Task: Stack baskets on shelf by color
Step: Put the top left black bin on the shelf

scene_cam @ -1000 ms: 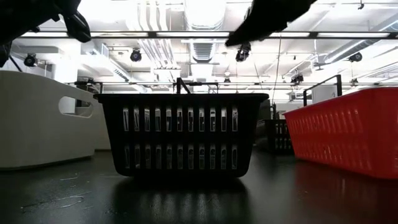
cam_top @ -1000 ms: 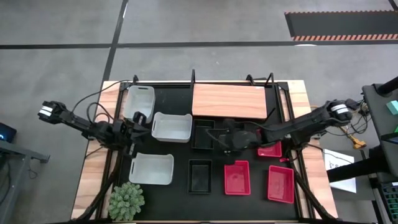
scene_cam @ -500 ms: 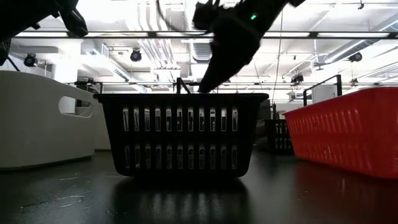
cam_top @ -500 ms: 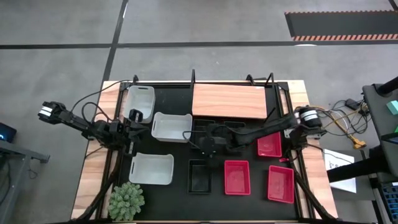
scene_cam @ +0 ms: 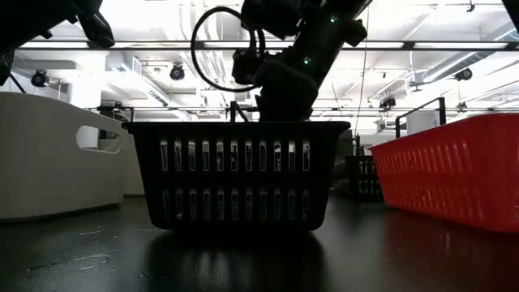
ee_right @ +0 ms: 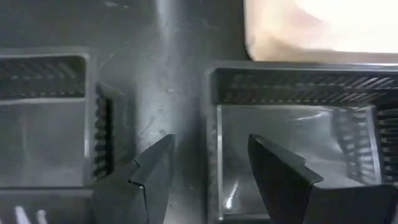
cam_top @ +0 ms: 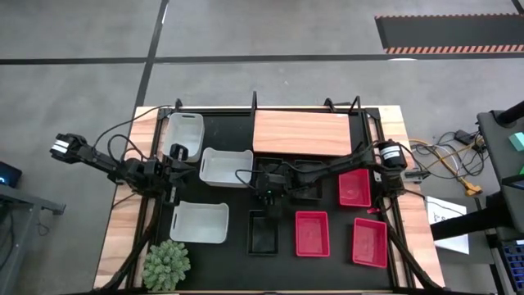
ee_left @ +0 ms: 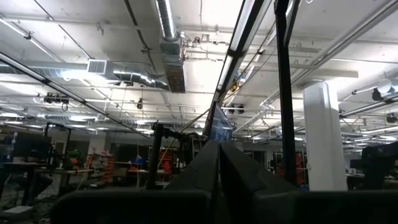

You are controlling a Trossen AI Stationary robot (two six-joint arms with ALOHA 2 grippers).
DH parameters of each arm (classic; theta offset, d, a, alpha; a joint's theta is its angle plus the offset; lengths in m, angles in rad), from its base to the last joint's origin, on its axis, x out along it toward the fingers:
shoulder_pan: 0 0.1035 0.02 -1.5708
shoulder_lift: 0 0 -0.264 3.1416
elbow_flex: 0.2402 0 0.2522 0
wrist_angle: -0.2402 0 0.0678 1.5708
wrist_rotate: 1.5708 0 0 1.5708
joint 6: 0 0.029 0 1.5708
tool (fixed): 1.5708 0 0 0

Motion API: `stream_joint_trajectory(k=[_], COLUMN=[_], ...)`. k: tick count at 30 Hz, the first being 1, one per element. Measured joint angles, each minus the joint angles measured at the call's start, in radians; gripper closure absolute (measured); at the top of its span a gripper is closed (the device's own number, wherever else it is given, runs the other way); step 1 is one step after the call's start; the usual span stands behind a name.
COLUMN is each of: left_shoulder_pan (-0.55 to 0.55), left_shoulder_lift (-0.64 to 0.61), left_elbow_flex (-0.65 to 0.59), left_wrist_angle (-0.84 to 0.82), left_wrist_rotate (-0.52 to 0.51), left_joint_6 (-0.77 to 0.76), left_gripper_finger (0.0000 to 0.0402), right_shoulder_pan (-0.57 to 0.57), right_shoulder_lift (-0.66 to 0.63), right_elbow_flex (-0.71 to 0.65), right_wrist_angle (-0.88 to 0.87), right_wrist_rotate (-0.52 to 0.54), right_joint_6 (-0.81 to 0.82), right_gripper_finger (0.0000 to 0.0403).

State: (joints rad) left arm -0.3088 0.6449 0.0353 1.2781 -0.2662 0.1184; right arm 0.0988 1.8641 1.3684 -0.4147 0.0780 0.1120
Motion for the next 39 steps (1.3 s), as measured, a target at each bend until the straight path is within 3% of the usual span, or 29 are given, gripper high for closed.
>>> stream_joint_trajectory(k=[5, 16, 26, 39], left_shoulder_pan=[0.000, 0.000, 0.000, 0.000], left_shoulder_lift=[0.000, 0.000, 0.000, 0.000], left_elbow_flex=[0.000, 0.000, 0.000, 0.000], left_wrist_angle=[0.000, 0.001, 0.001, 0.001], left_wrist_rotate=[0.000, 0.000, 0.000, 0.000], left_joint_6=[0.000, -0.001, -0.001, -0.001], left_gripper_finger=[0.0402, 0.0402, 0.0402, 0.0402], right_shoulder_pan=[-0.006, -0.008, -0.001, 0.001], right_shoulder_lift=[0.003, 0.003, -0.055, -0.290], right_elbow_flex=[-0.003, -0.032, -0.032, -0.032], right_wrist_angle=[0.000, 0.041, -0.014, -0.088], right_wrist_rotate=[-0.003, 0.000, 0.000, 0.000], right_joint_6=[-0.005, -0.021, -0.020, -0.050], right_gripper_finger=[0.0255, 0.0385, 0.0389, 0.0390])
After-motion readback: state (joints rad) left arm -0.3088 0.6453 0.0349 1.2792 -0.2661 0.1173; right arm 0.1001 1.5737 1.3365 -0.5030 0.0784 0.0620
